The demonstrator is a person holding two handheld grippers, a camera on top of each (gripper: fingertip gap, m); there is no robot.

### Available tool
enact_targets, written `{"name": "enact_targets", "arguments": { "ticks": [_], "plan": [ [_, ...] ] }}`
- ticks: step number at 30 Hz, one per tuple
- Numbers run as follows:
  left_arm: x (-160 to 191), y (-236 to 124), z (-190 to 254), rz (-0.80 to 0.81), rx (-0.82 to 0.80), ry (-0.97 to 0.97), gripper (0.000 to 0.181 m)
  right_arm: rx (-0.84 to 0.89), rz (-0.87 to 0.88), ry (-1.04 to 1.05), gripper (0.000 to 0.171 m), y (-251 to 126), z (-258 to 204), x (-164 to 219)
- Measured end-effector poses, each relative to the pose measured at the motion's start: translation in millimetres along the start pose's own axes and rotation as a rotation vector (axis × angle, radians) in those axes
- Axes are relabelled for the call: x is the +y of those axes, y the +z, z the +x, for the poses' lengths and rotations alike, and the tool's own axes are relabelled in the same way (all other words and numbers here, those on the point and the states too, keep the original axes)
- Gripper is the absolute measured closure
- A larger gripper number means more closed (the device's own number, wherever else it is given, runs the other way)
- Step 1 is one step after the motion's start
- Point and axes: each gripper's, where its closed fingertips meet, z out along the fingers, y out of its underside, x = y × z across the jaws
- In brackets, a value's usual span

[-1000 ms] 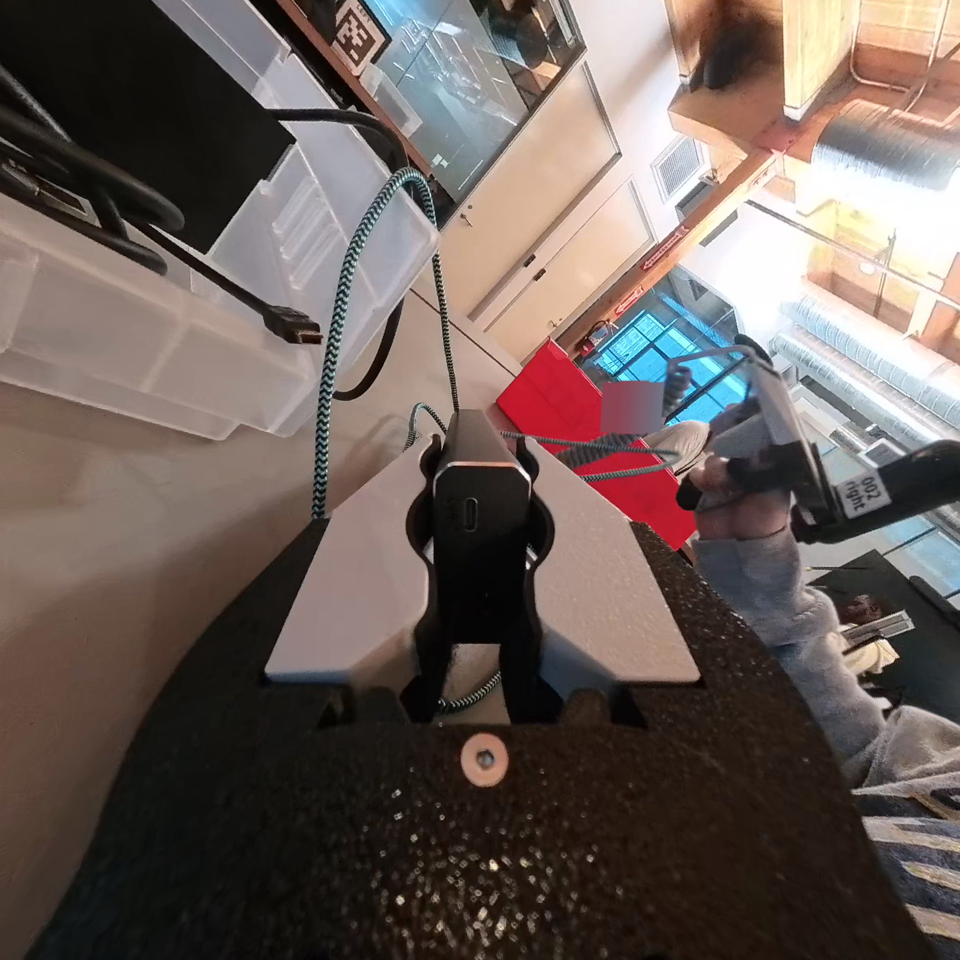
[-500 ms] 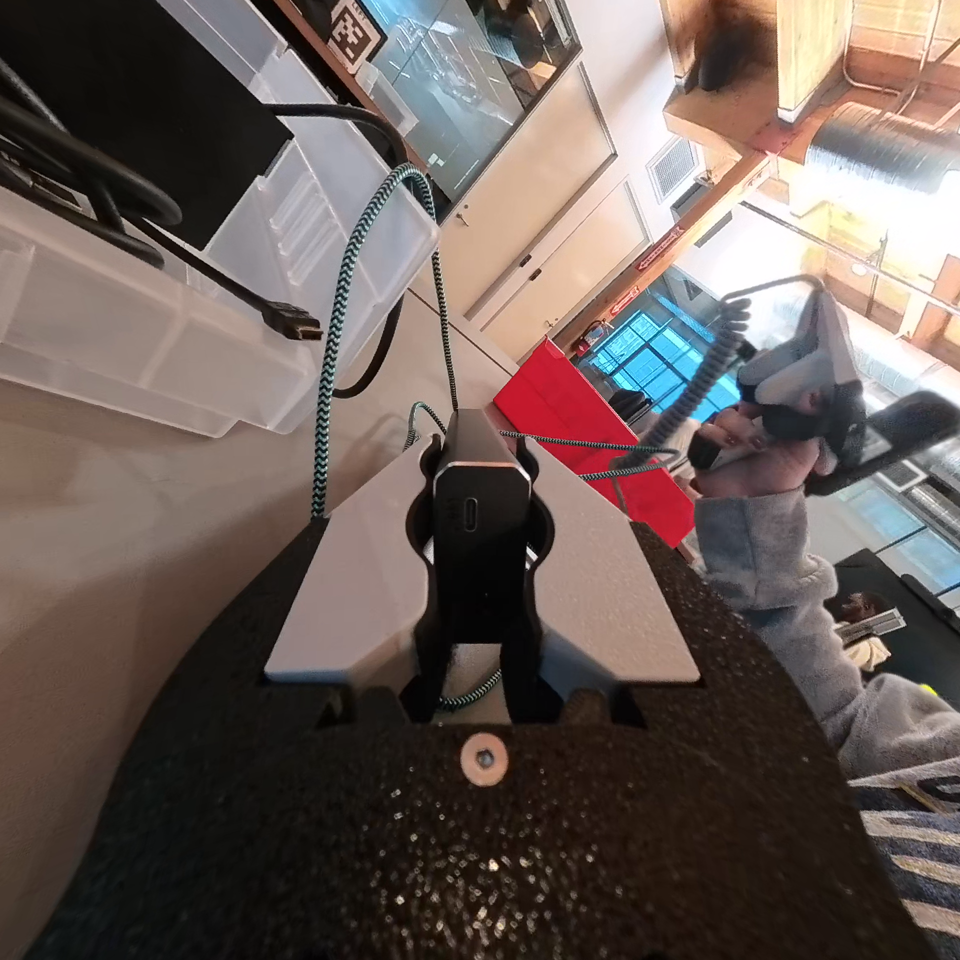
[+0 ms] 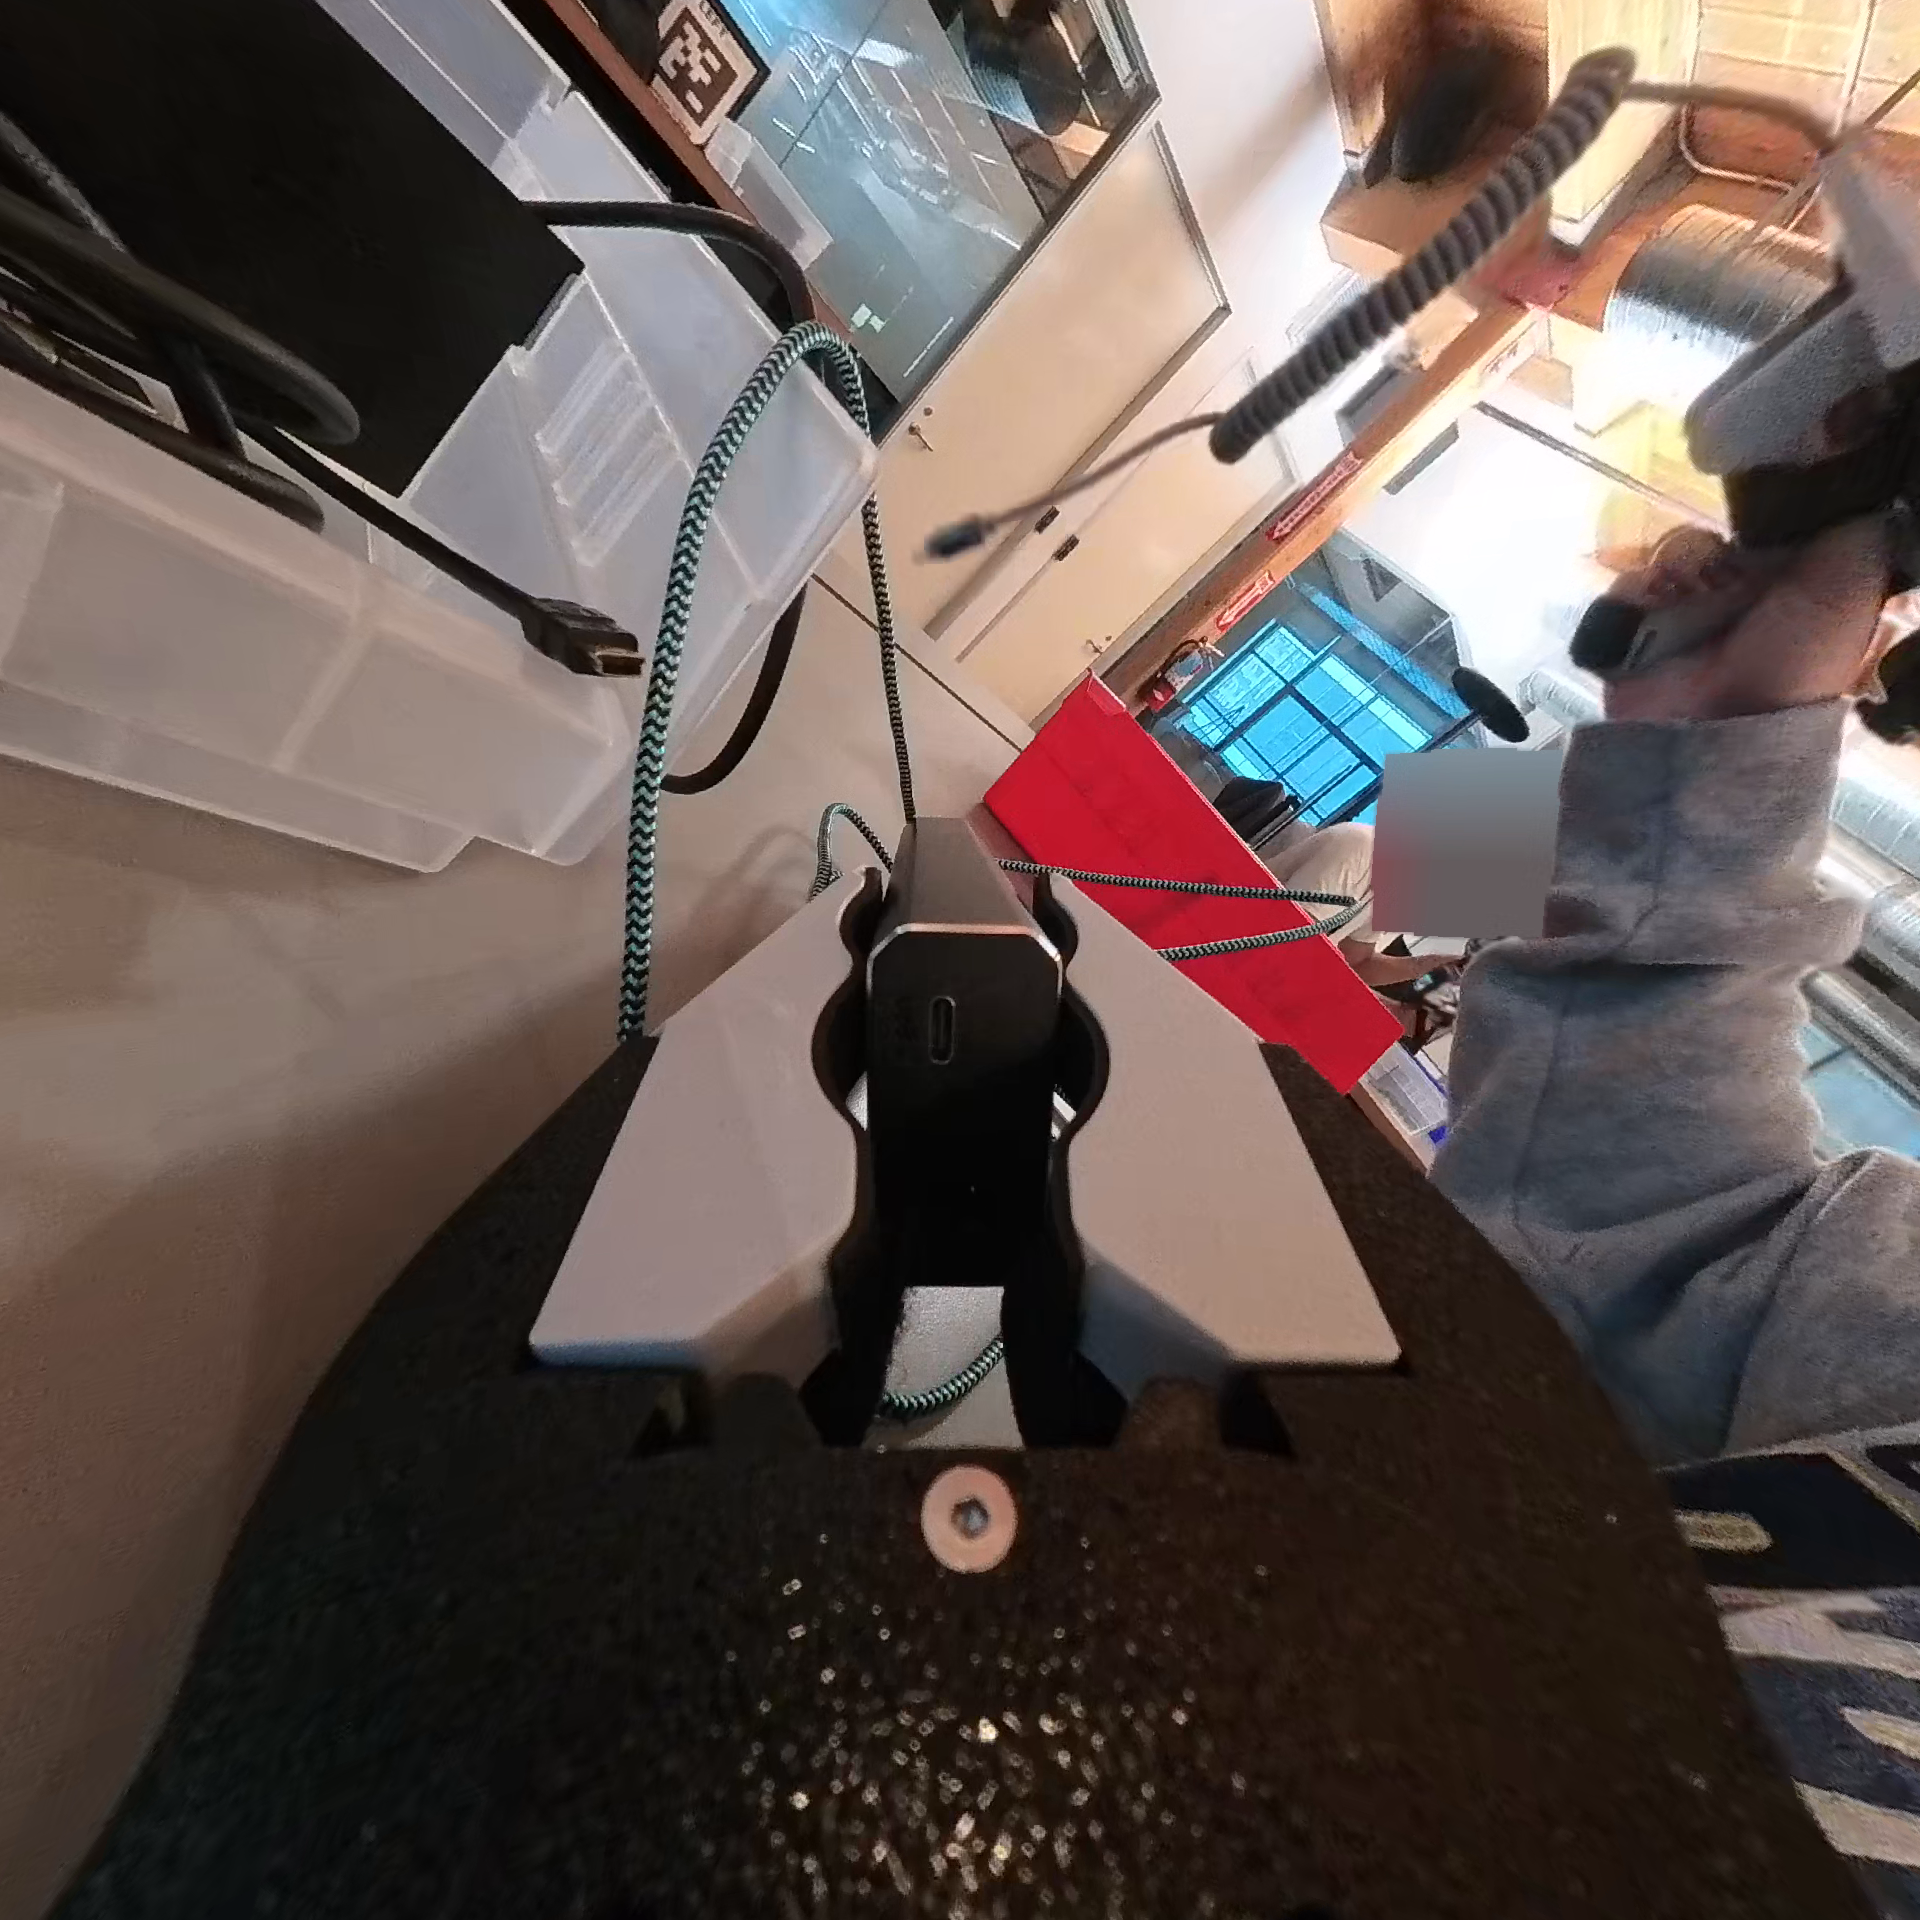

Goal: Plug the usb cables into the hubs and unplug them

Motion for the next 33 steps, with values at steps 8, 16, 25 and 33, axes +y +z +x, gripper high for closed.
{"name": "enact_targets", "arguments": {
  "ticks": [8, 16, 25, 33],
  "plan": [
    [0, 0, 0, 0.0, 0.003, 0.002, 0.154, 0.011, -0.352, 0.108, 0.169, -45, -65, 125],
    [0, 0, 0, 0.0, 0.003, -0.001, 0.154, -0.102, -0.788, 0.233, 0.169, -125, -125, 206],
    [0, 0, 0, -0.001, 0.005, -0.006, 0.154, -0.221, -0.965, 0.405, 0.169, -152, -150, 236],
    [0, 0, 0, 0.0, 0.006, -0.009, 0.154, -0.353, -1.005, 0.684, 0.155, -157, -190, 242]
  ]
}}
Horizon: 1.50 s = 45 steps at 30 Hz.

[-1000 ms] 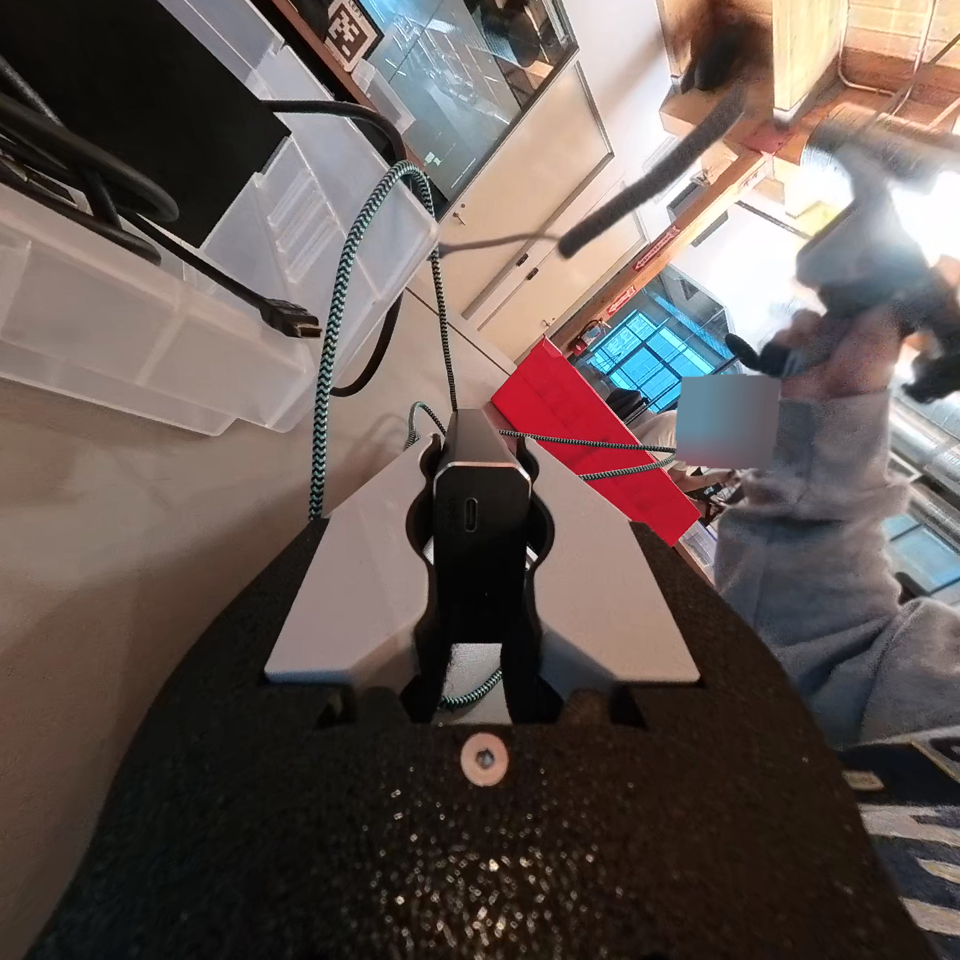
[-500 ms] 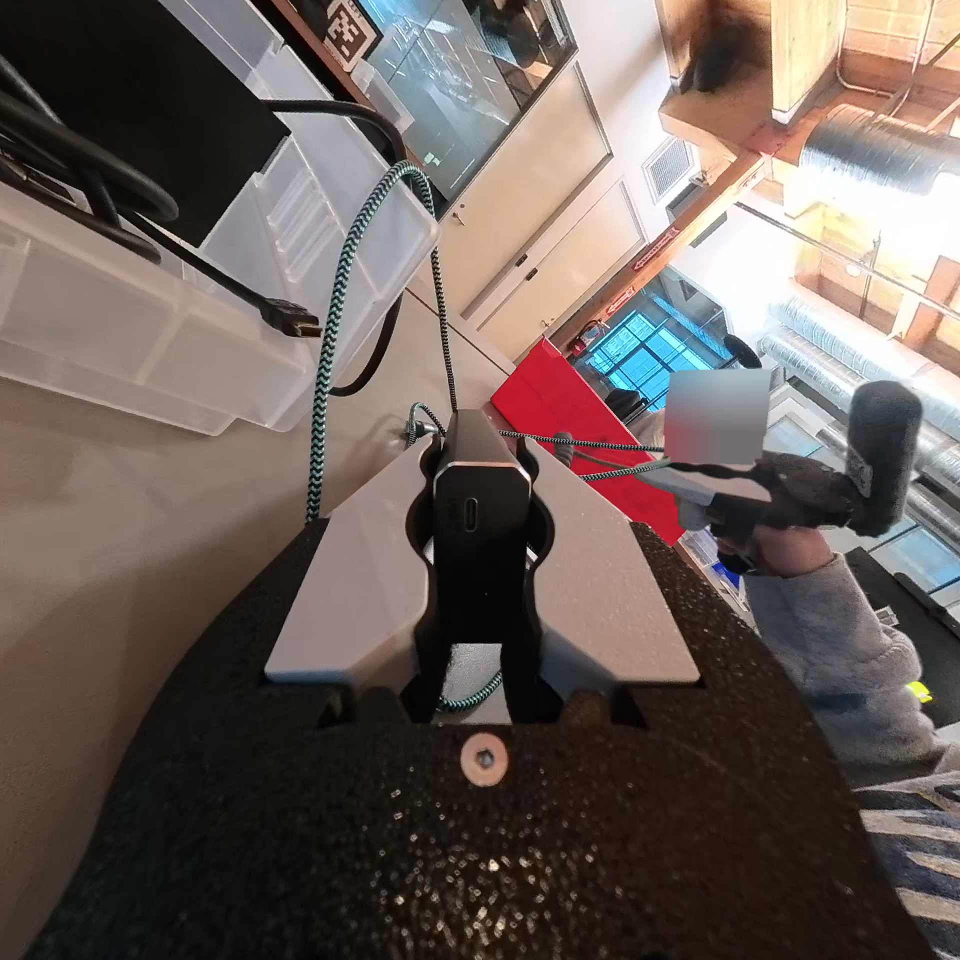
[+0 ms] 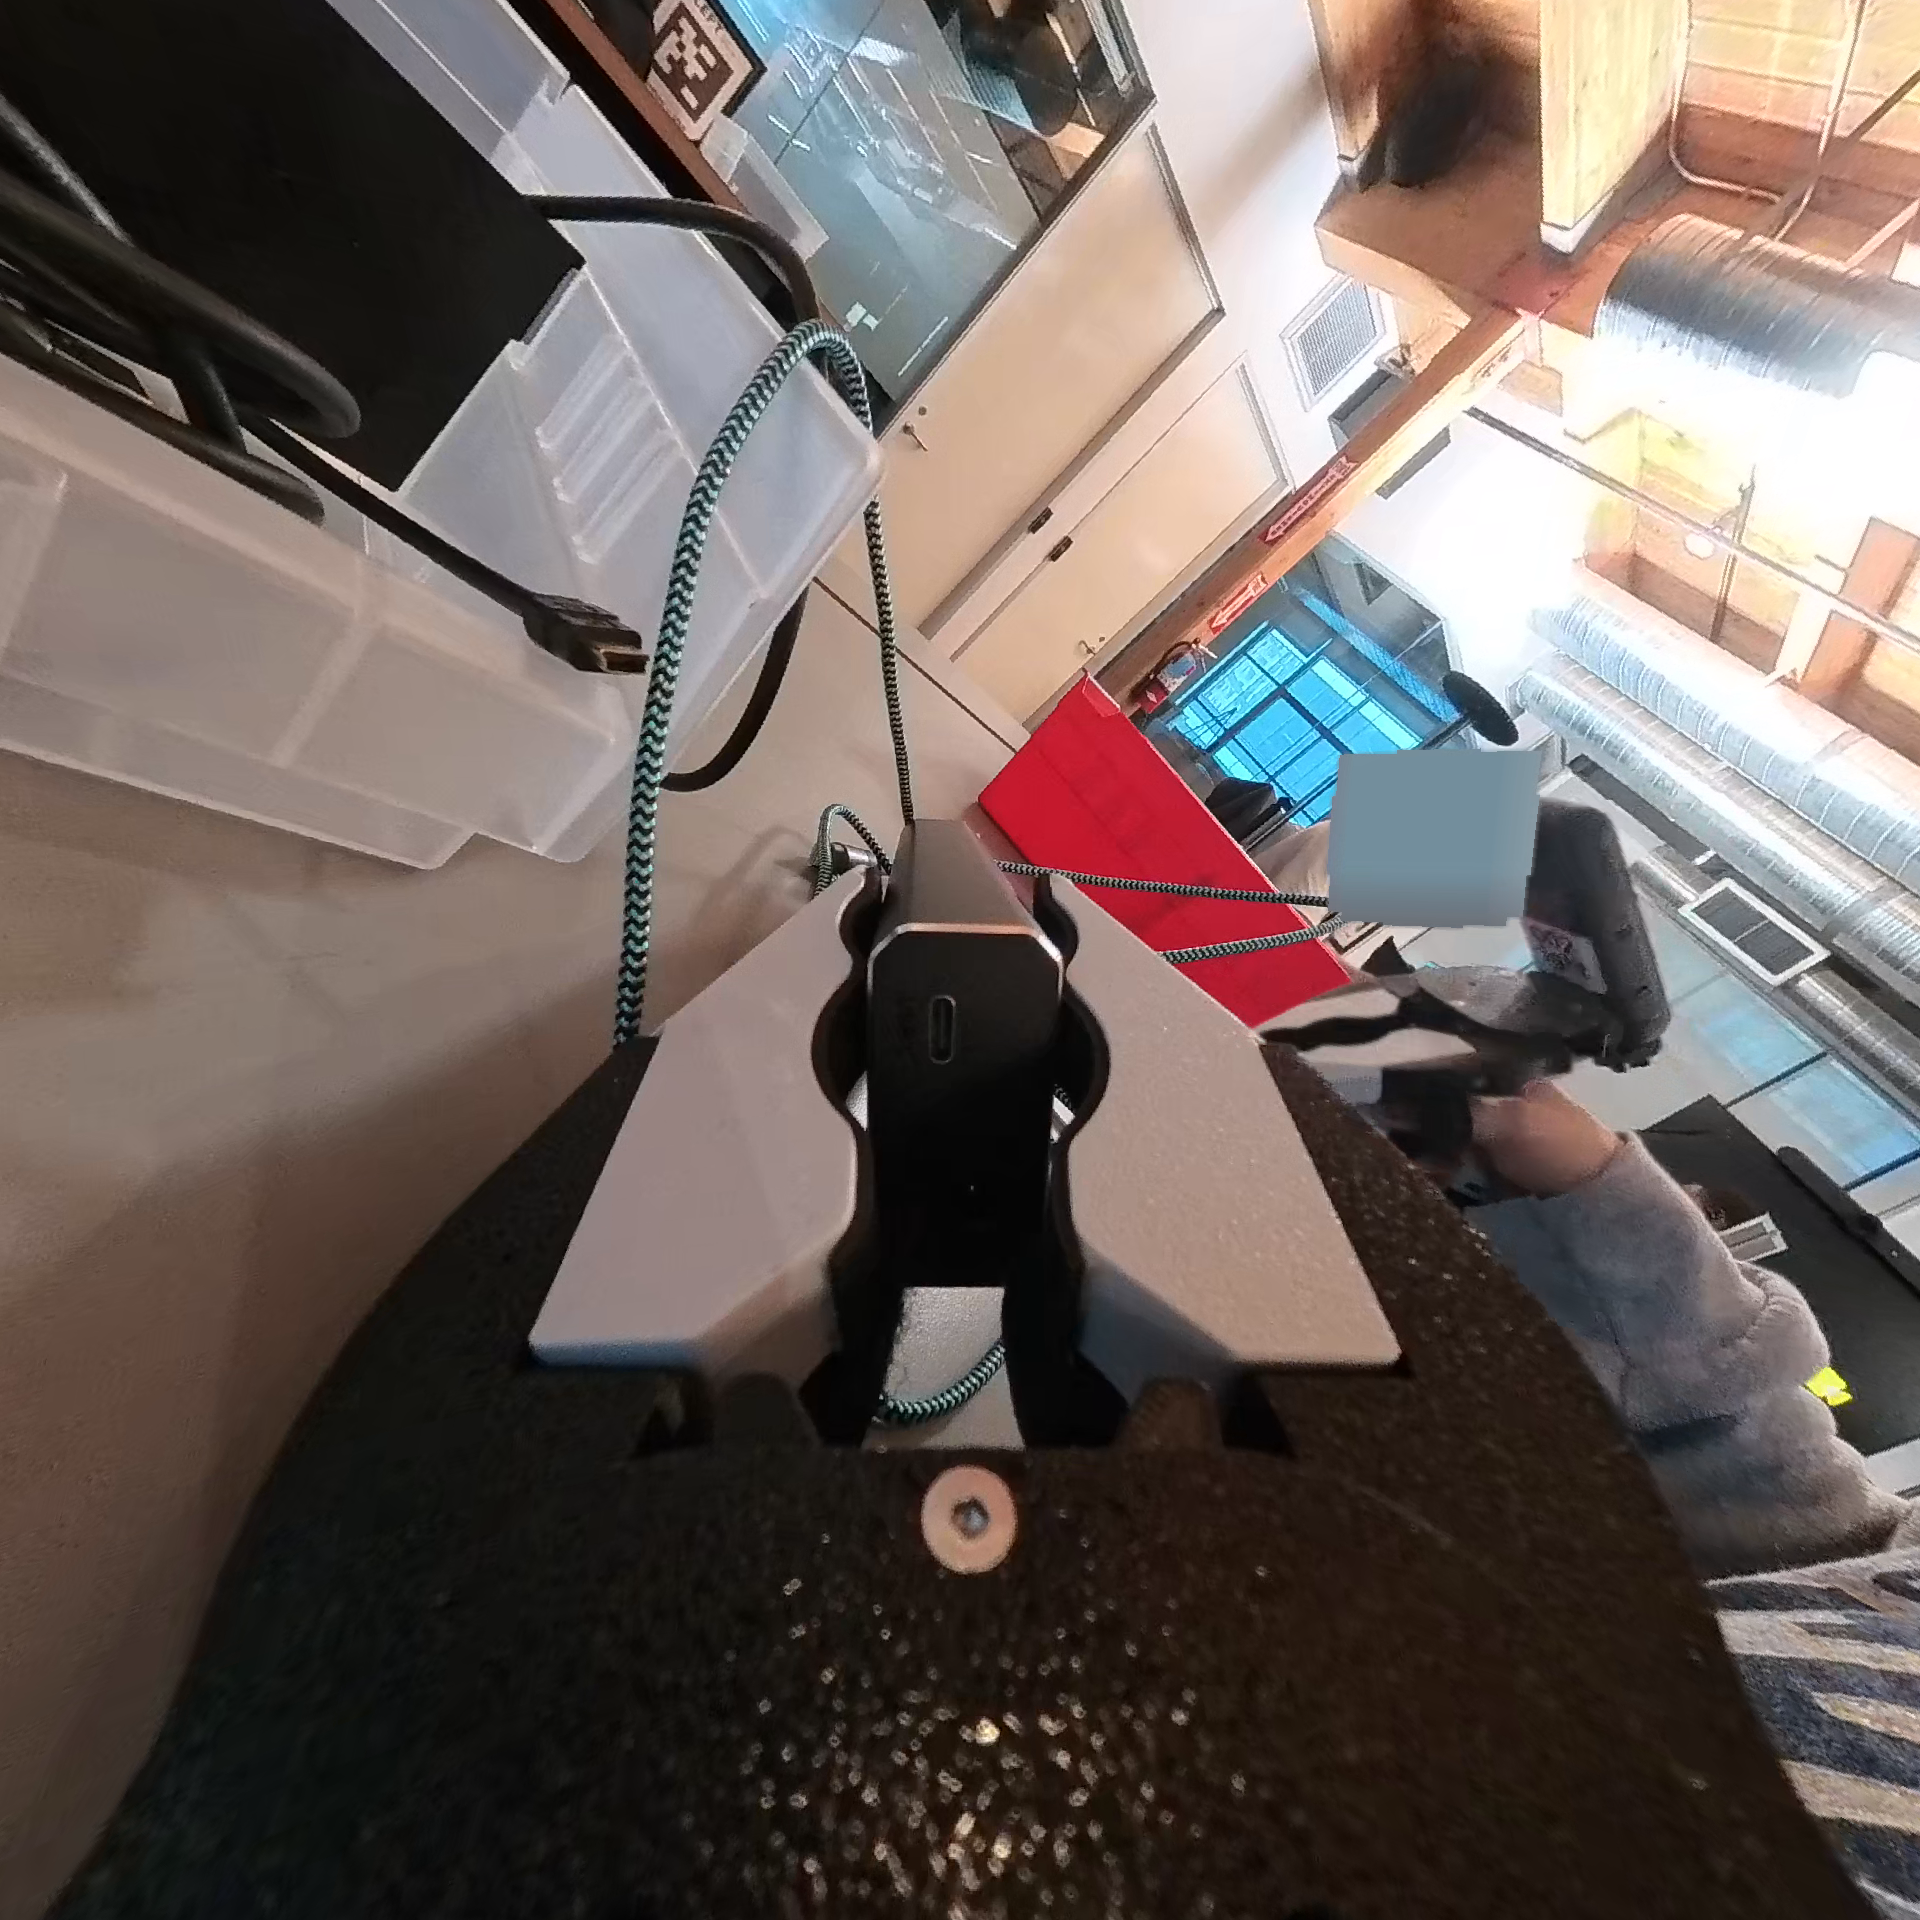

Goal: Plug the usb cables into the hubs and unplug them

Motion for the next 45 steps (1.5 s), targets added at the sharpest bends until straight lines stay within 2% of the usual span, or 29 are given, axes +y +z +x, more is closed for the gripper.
{"name": "enact_targets", "arguments": {
  "ticks": [4, 7, 12, 17, 21, 27, 31, 37, 41, 45],
  "plan": [
    [0, 0, 0, 0.0, 0.001, 0.0, 0.154, -0.035, -0.052, -0.113, 0.141, 1, -14, 11],
    [0, 0, 0, -0.002, 0.002, 0.0, 0.154, -0.061, -0.026, -0.184, 0.133, -14, -23, 7],
    [0, 0, 0, -0.001, 0.003, 0.0, 0.154, -0.044, 0.02, -0.45, 0.136, -35, -33, -7],
    [0, 0, 0, -0.001, 0.003, -0.001, 0.154, -0.097, -0.04, -0.982, 0.143, -10, -58, -5],
    [1, 0, 0, -0.002, 0.004, 0.0, 0.154, -0.239, -0.08, -1.14, 0.141, 16, -75, -4],
    [1, 0, 0, -0.003, 0.005, 0.001, 0.154, -0.378, -0.314, -1.223, 0.133, 40, -74, 15],
    [1, 0, 1, -0.003, 0.007, 0.0, 0.154, -0.354, -0.389, -1.273, 0.144, 42, -63, 11],
    [1, 0, 0, -0.005, 0.009, -0.003, 0.154, -0.417, -0.457, -1.188, 0.154, 41, -66, 16],
    [1, 0, 0, -0.005, 0.009, -0.003, 0.154, -0.392, -0.411, -1.132, 0.155, 41, -65, 16],
    [1, 0, 0, -0.004, 0.005, -0.006, 0.155, -0.396, -0.164, -0.964, 0.155, 33, -73, 1]
  ]
}}
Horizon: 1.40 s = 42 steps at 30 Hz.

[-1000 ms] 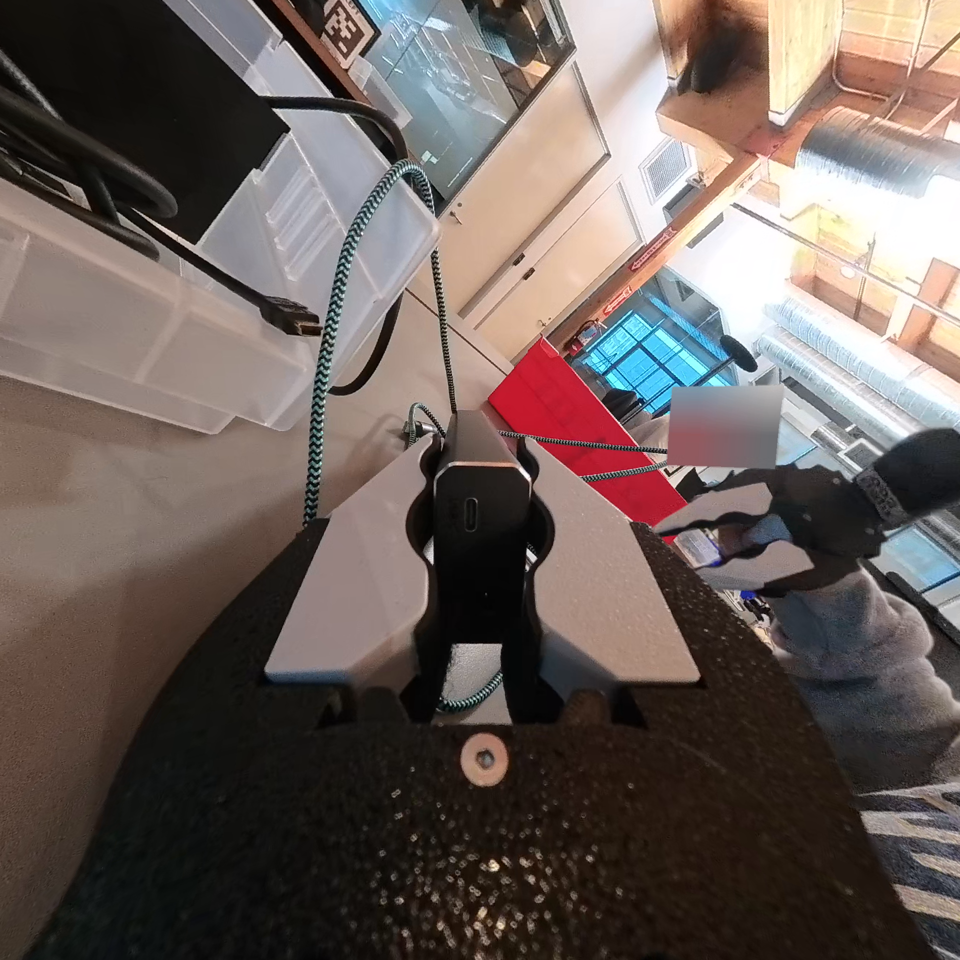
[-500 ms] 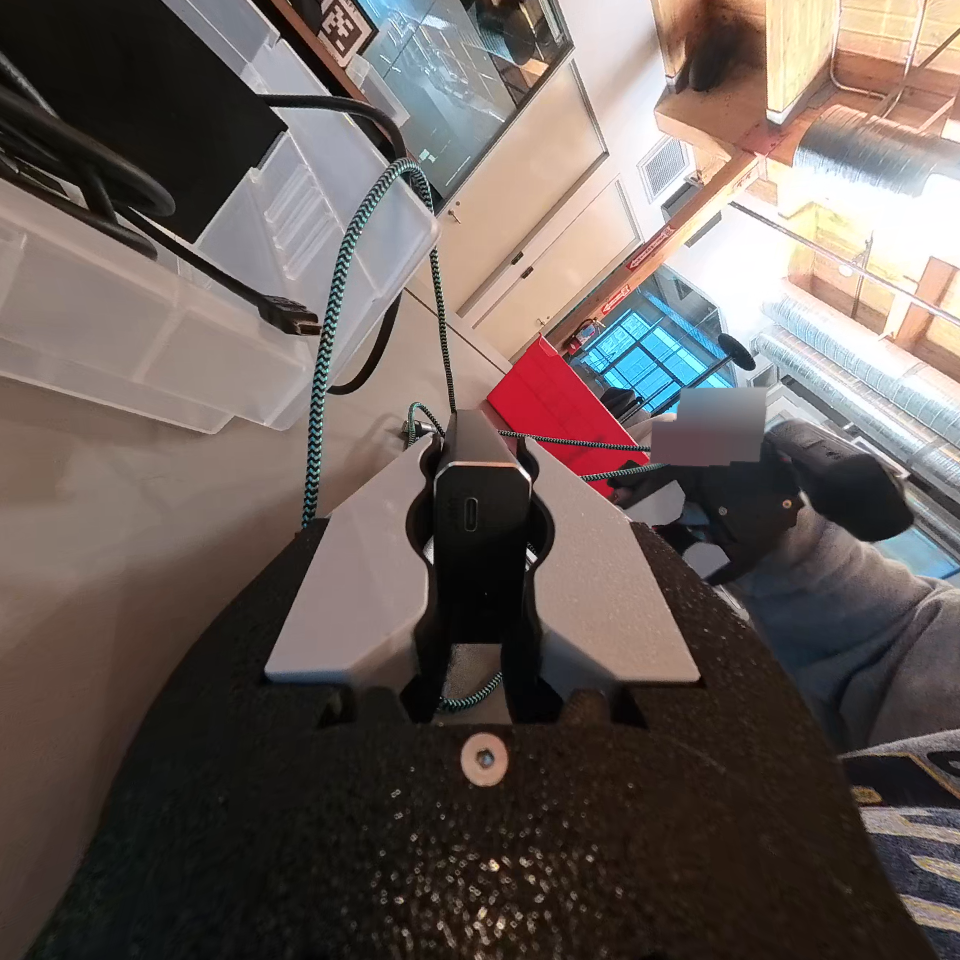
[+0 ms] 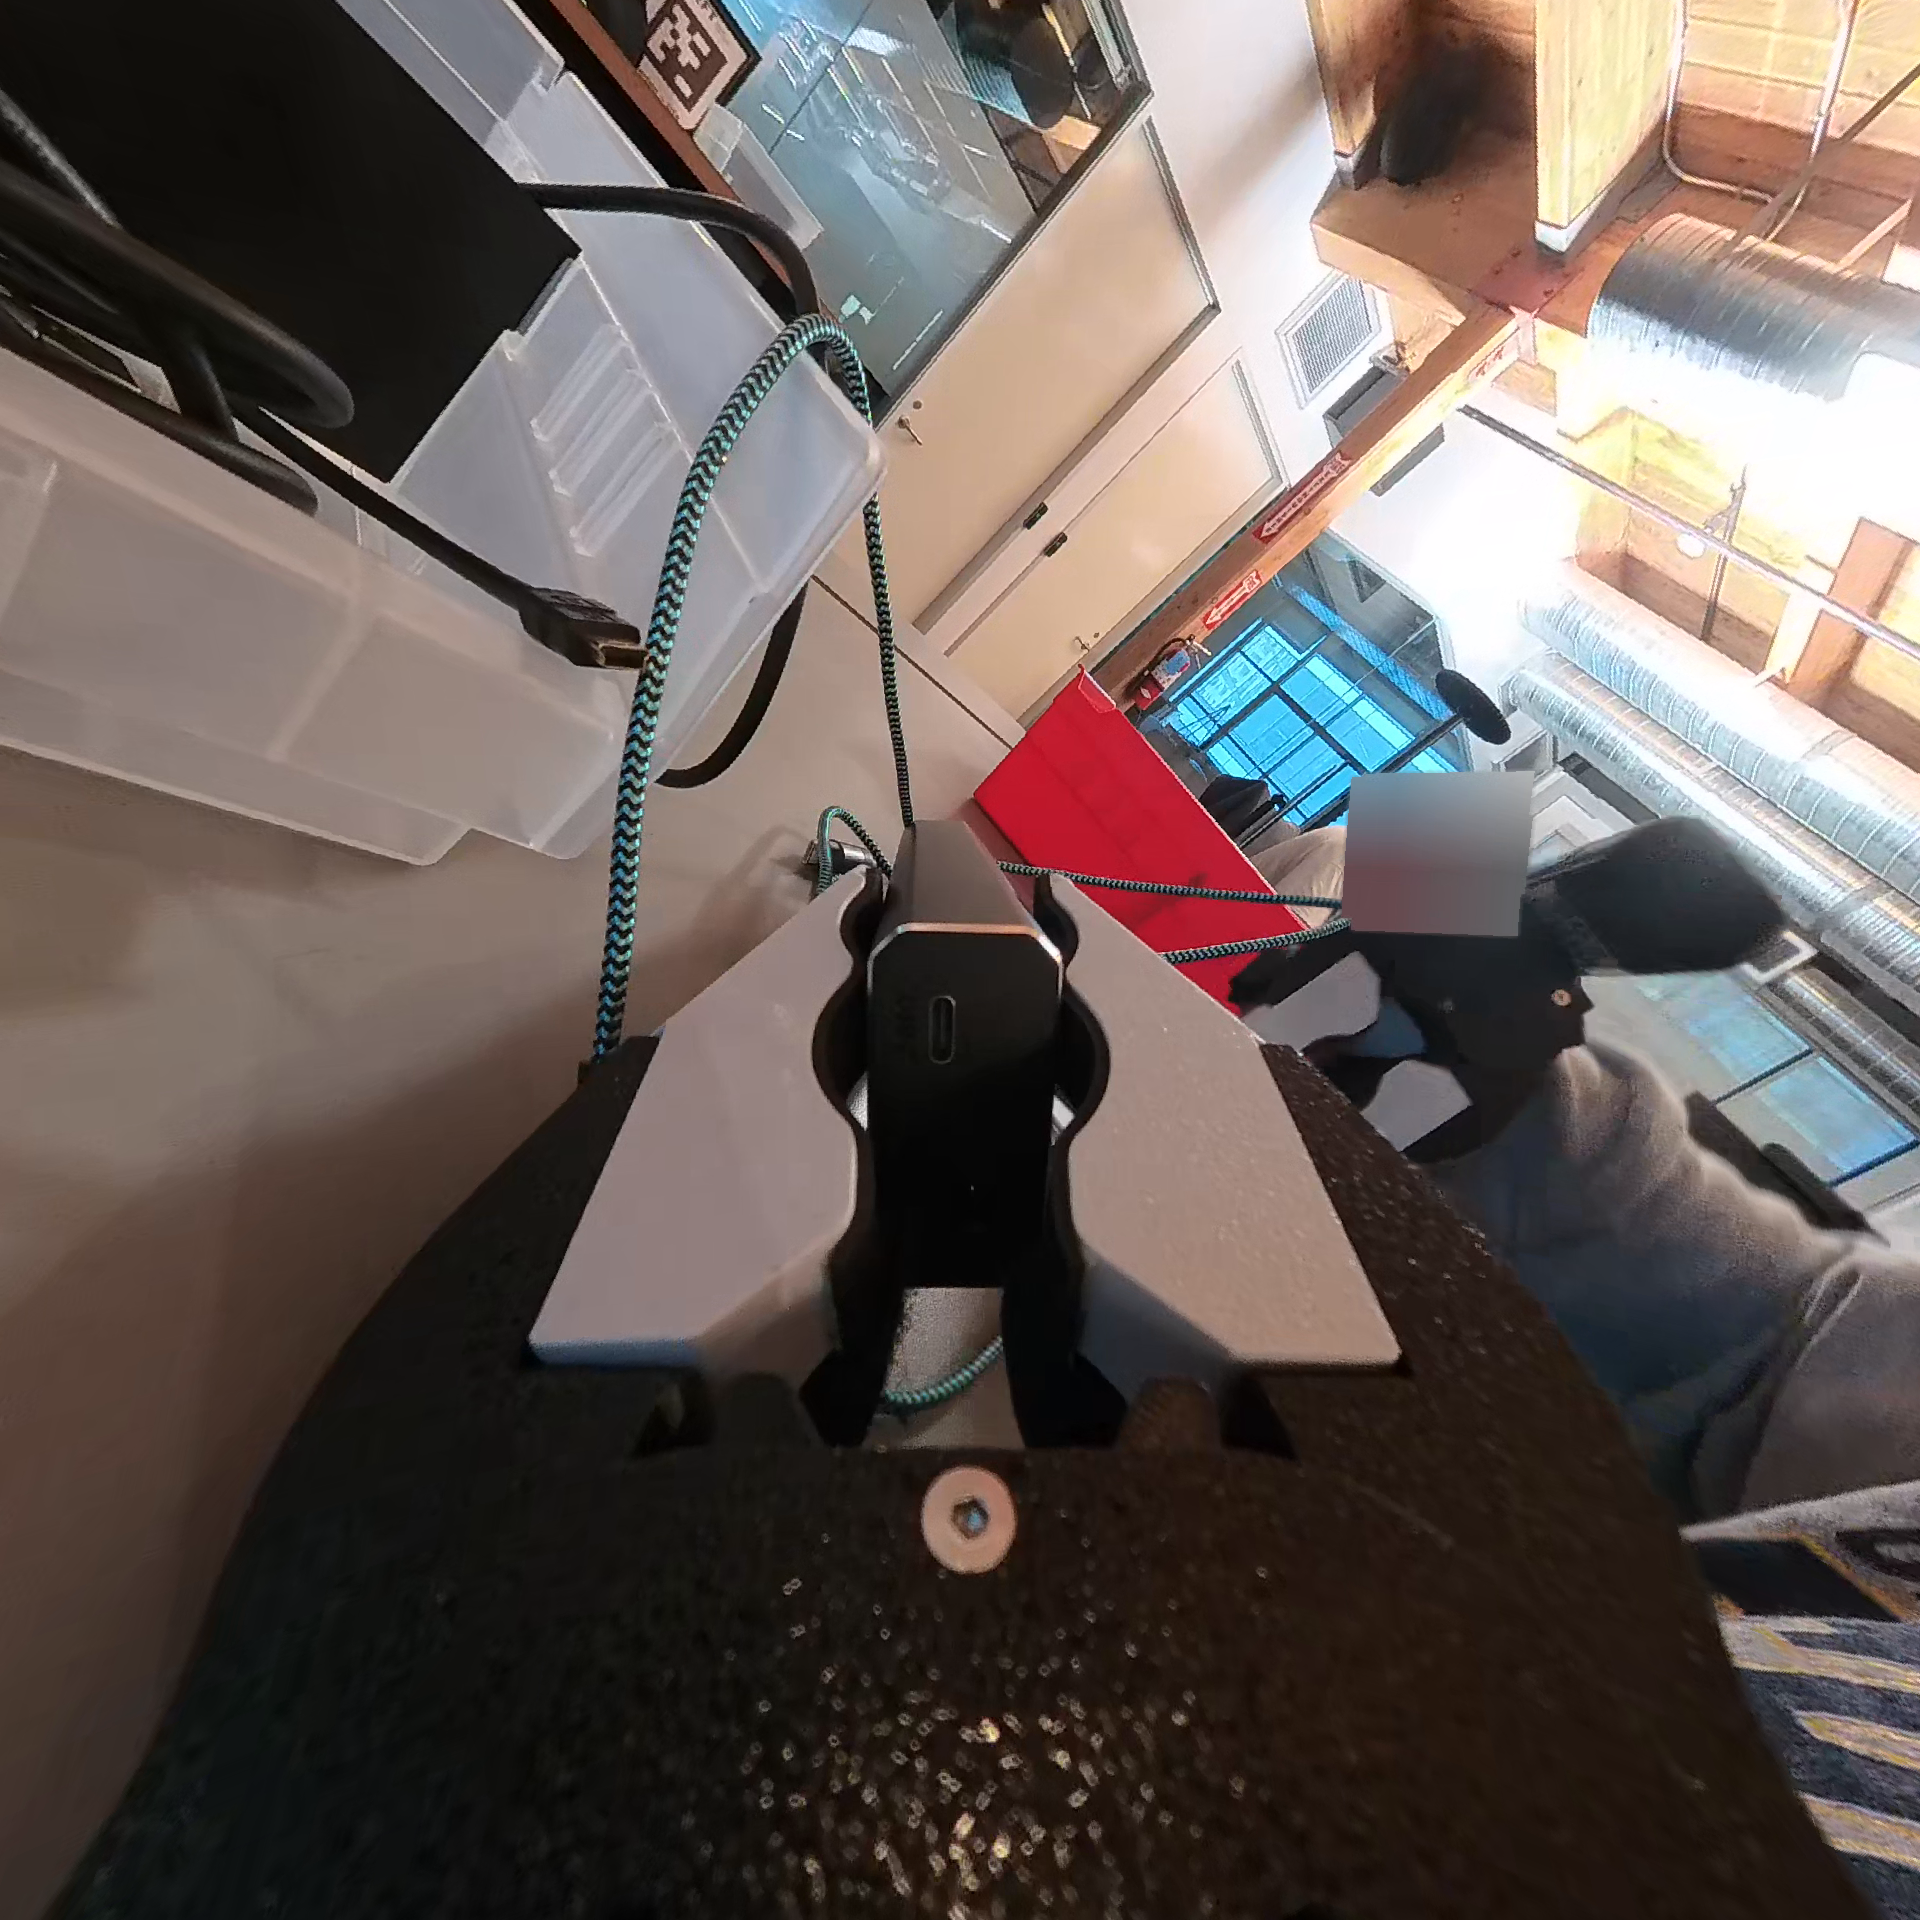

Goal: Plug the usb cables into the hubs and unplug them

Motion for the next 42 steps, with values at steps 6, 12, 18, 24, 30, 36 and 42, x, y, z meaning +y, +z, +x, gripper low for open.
{"name": "enact_targets", "arguments": {
  "ticks": [6, 12, 18, 24, 30, 36, 42],
  "plan": [
    [0, 0, -1, 0.002, -0.004, -0.011, 0.154, 0.218, 0.375, 0.139, 0.155, -36, 8, -27],
    [-1, 0, -1, 0.002, -0.004, -0.013, 0.154, 0.355, 0.491, 0.234, 0.155, -51, 13, -40],
    [-1, 0, -1, 0.002, -0.004, -0.013, 0.154, 0.436, 0.497, 0.383, 0.156, -45, 28, -53],
    [0, 0, -1, 0.0, -0.002, -0.015, 0.154, 0.515, 0.457, 0.442, 0.156, -39, 39, -68],
    [0, 0, -1, -0.004, -0.001, -0.017, 0.154, 0.493, 0.463, 0.445, 0.156, -27, 39, -77],
    [0, 1, -2, -0.017, -0.007, -0.022, 0.154, 0.508, 0.436, 0.46, 0.156, -19, 41, -77],
    [2, 4, 5, -0.037, -0.029, 0.031, 0.154, 0.644, 0.236, 0.389, 0.156, -7, 49, -72]
  ]
}}
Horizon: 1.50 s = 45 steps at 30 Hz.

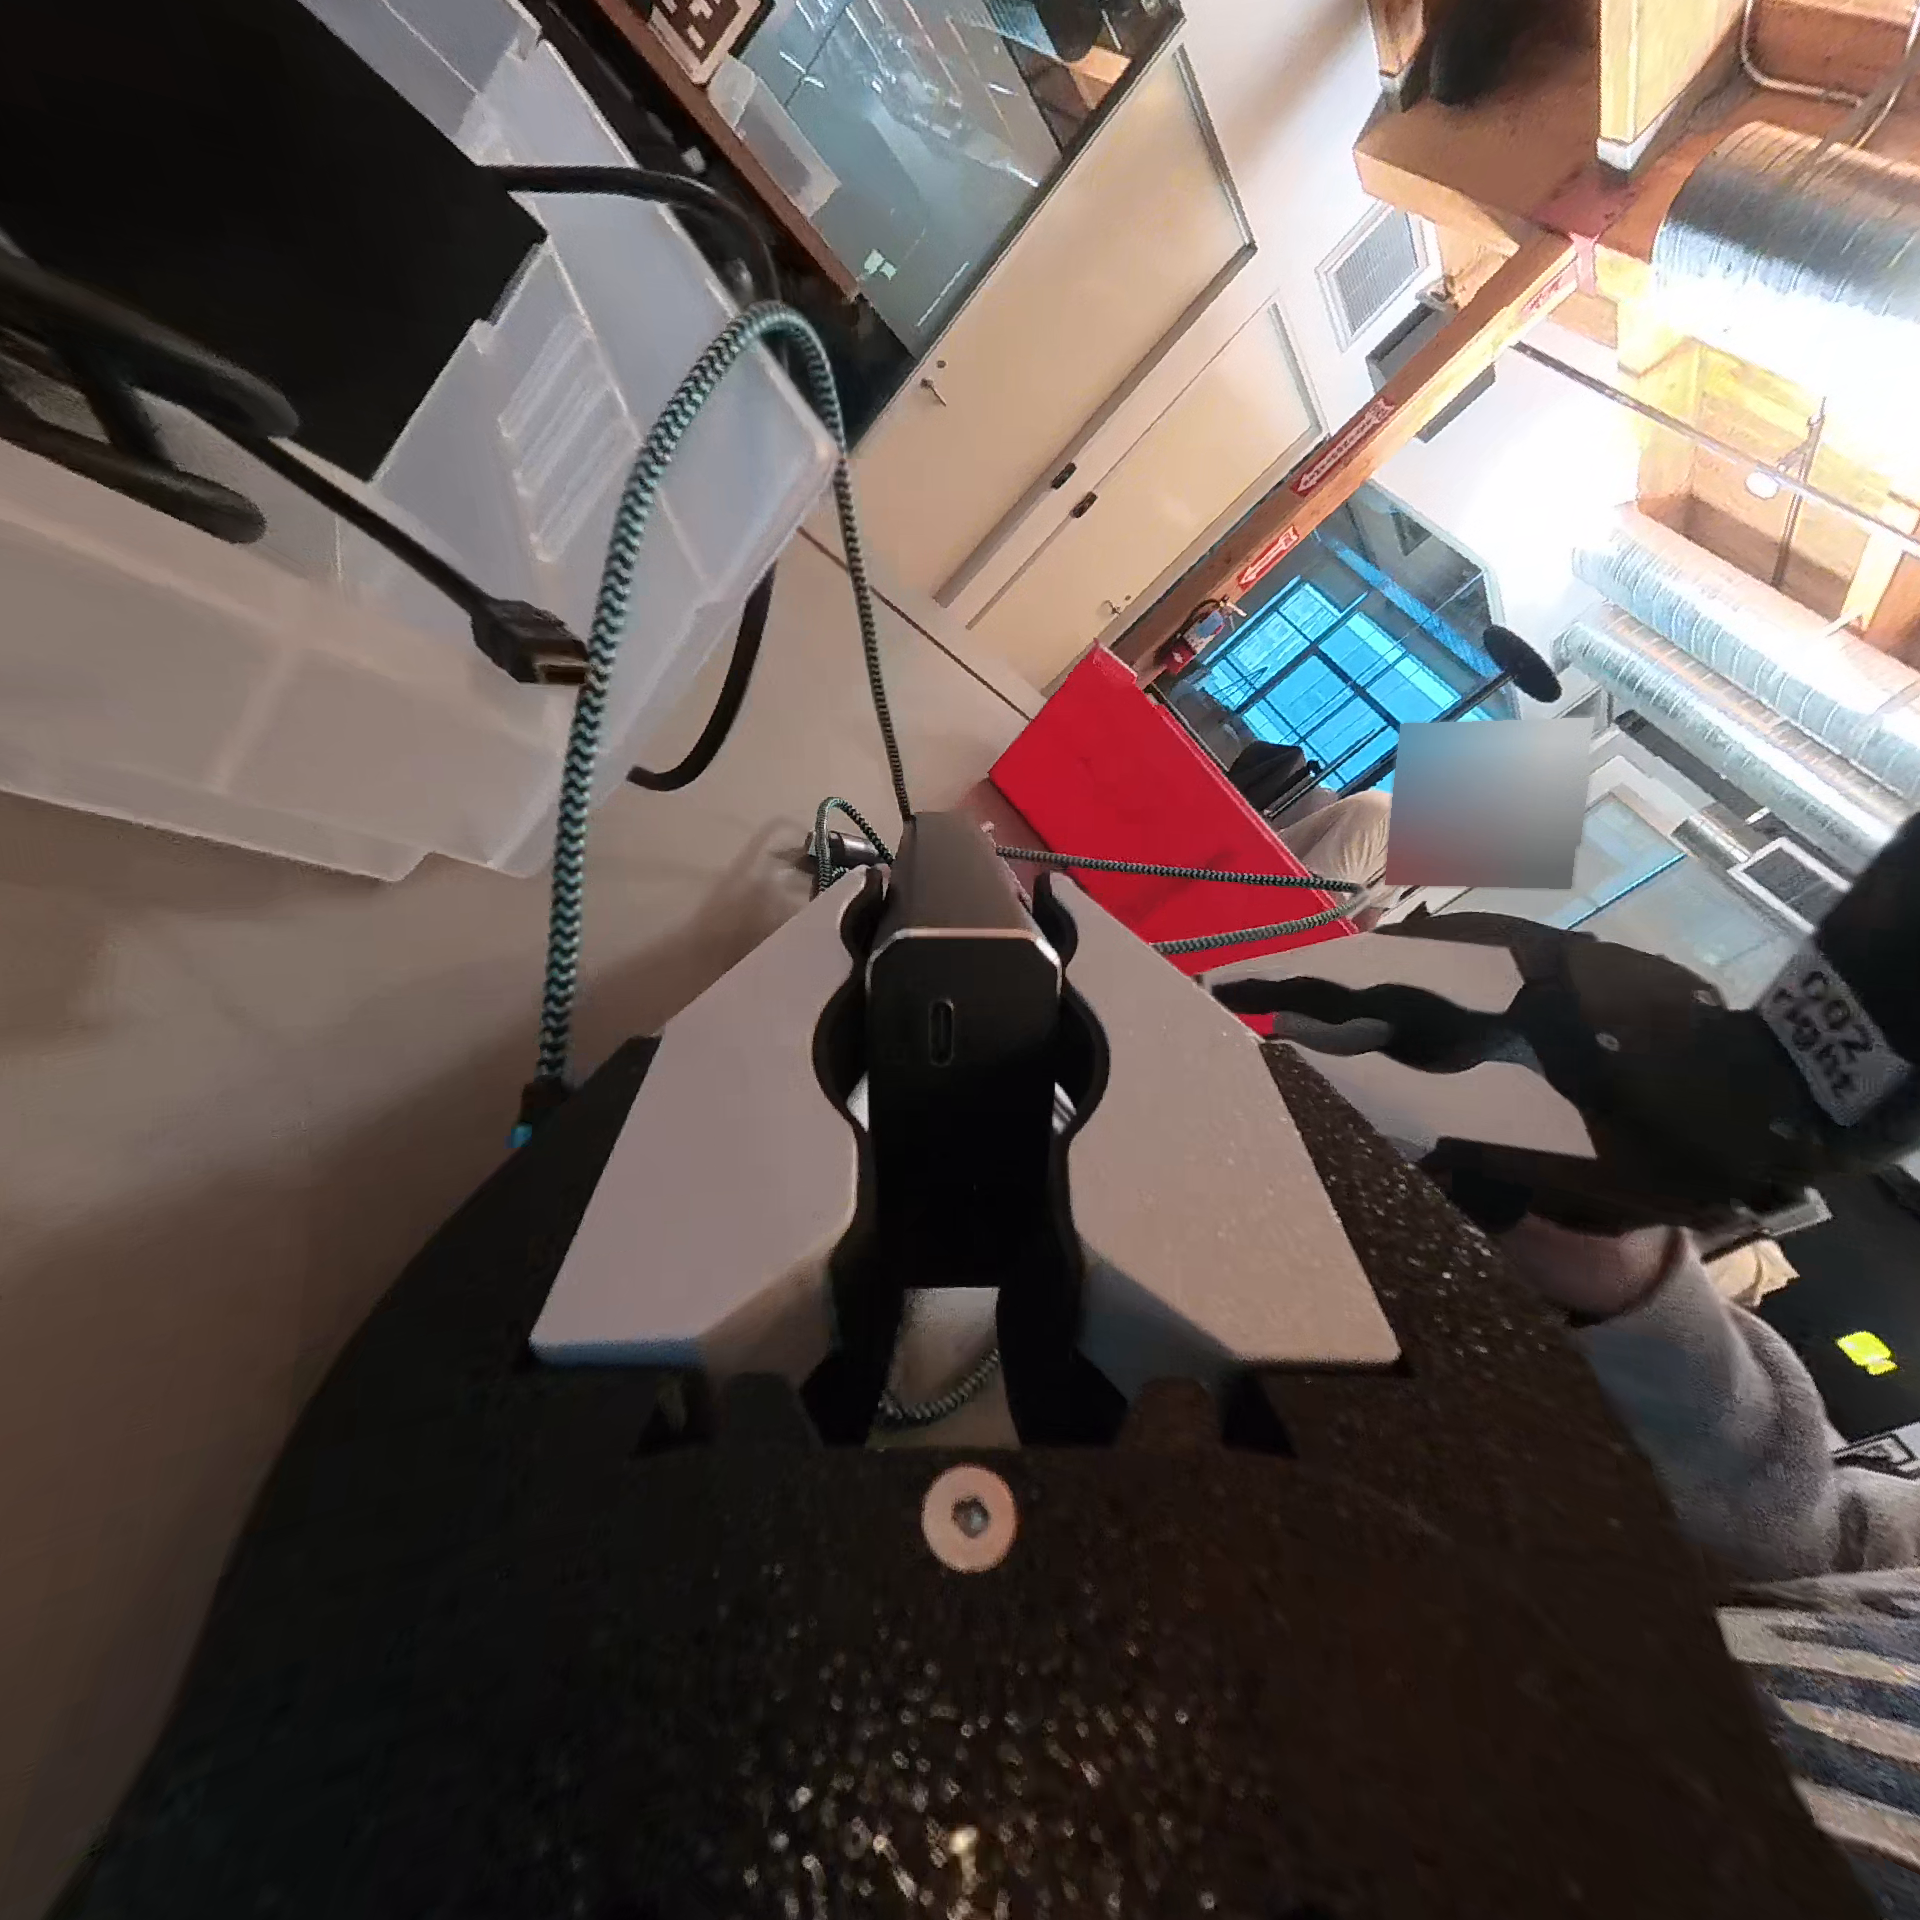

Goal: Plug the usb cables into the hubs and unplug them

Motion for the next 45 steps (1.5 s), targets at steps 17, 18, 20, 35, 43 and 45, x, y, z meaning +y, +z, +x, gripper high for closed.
{"name": "enact_targets", "arguments": {
  "ticks": [17, 18, 20, 35, 43, 45],
  "plan": [
    [16, 4, 17, -0.037, -0.014, 0.224, 0.154, 0.233, -0.291, -0.283, 0.156, 34, -2, 34],
    [16, 4, 17, -0.037, -0.013, 0.226, 0.155, 0.237, -0.287, -0.309, 0.156, 33, -3, 34],
    [16, 4, 16, -0.036, -0.01, 0.219, 0.155, 0.246, -0.274, -0.393, 0.156, 32, -7, 35],
    [22, 5, 17, -0.059, -0.025, 0.239, 0.155, 0.372, -0.304, -0.368, 0.155, 32, 9, 25],
    [26, 6, 21, -0.074, -0.032, 0.308, 0.154, 0.373, -0.362, -0.362, 0.156, 35, 3, 25],
    [27, 6, 22, -0.077, -0.032, 0.331, 0.154, 0.345, -0.386, -0.361, 0.156, 37, -1, 31]
  ]
}}
